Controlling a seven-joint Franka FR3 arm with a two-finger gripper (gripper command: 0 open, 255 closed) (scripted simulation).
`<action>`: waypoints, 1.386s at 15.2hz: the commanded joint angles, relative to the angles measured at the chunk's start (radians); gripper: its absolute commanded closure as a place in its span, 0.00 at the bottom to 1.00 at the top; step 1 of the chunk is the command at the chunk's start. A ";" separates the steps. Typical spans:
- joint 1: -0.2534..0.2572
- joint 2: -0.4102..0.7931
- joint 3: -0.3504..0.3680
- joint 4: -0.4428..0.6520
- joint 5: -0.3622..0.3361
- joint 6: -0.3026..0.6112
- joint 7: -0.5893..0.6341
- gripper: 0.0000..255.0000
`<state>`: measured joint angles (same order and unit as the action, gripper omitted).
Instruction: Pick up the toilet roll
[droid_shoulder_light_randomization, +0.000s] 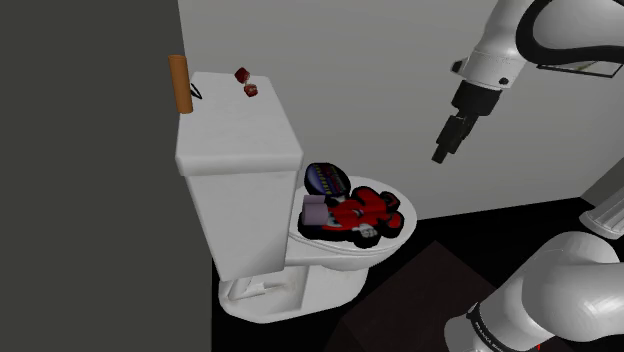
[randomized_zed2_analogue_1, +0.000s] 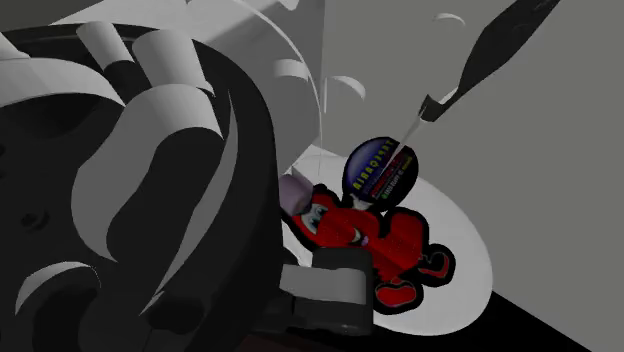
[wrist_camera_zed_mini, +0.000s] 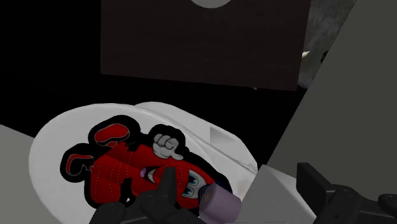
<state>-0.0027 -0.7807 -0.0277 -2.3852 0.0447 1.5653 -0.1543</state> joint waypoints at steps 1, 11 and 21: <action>0.000 0.000 0.000 0.000 0.000 0.000 0.000 0.00; 0.055 0.080 -0.301 -0.269 0.122 0.470 -0.385 0.00; 0.429 0.488 -0.757 -0.228 0.634 0.754 -1.074 0.00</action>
<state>0.3727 -0.3444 -0.7291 -2.6256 0.5885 2.3088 -1.1231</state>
